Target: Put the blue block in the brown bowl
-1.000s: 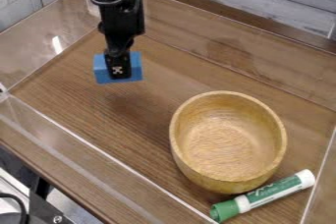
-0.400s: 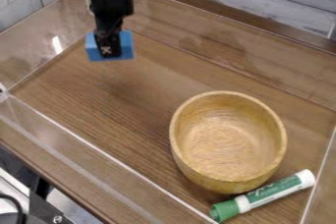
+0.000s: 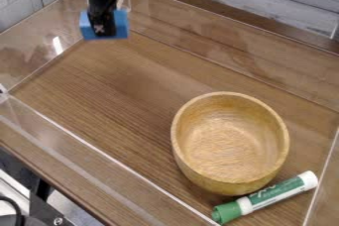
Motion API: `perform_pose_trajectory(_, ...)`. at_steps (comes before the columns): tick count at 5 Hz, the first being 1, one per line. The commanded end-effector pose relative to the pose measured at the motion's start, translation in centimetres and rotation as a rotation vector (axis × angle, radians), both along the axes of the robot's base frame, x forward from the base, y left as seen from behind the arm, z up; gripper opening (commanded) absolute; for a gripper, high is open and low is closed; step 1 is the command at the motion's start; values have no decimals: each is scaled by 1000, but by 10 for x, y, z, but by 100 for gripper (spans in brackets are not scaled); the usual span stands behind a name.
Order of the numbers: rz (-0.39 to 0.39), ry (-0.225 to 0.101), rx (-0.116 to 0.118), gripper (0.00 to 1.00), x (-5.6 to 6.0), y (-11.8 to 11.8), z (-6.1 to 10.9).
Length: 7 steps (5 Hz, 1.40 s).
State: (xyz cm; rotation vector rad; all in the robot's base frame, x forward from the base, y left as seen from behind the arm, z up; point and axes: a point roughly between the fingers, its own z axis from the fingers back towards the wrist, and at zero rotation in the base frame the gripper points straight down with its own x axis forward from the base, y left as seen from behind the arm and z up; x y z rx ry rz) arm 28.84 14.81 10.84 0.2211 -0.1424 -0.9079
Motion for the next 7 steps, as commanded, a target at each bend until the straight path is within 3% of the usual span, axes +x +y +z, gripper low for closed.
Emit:
perform_pose_trajectory(1,-3,-77,41,0,8,9,26)
perform_pose_trajectory(3,-39,-123,55,0,1,13,33)
perform_pose_trajectory(4,-78,-143,52,0,-10,7,35)
perform_pose_trajectory(7,-22,-158,21,0,-34,-97,45)
